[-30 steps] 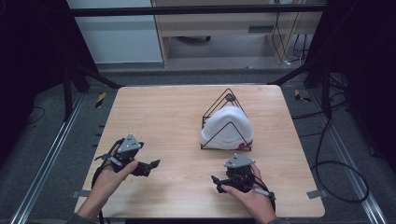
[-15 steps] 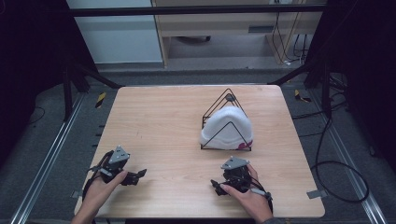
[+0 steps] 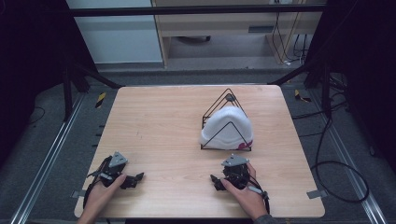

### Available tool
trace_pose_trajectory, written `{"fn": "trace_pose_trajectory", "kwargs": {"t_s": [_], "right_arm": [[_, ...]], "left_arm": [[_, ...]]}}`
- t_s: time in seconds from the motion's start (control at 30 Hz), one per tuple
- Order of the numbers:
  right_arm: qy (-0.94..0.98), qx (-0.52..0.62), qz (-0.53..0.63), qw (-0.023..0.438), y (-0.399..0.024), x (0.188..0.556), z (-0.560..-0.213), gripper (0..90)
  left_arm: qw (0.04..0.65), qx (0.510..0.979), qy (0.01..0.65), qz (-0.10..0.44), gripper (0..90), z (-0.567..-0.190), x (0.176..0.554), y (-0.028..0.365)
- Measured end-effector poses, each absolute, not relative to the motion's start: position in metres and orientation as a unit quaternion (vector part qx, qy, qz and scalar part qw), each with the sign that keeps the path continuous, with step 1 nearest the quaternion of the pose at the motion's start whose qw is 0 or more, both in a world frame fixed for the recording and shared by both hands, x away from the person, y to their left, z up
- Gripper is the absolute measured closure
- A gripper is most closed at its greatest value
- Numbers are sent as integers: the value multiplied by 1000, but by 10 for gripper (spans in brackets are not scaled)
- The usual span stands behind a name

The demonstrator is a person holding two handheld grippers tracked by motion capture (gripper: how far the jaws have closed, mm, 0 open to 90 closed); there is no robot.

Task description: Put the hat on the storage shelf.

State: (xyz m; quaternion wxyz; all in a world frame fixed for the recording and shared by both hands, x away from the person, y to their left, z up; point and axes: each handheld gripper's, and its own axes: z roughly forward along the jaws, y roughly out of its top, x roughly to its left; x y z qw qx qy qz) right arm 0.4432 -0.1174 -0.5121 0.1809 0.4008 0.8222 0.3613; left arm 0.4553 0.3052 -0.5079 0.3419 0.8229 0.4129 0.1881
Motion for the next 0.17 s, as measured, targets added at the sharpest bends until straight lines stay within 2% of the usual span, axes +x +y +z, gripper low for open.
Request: {"fn": "trace_pose_trajectory", "kwargs": {"t_s": [0.17], "right_arm": [[822,402,362,181,-117,443,-512,98]], "left_arm": [[338,823,417,188,4,-509,456,301]]}}
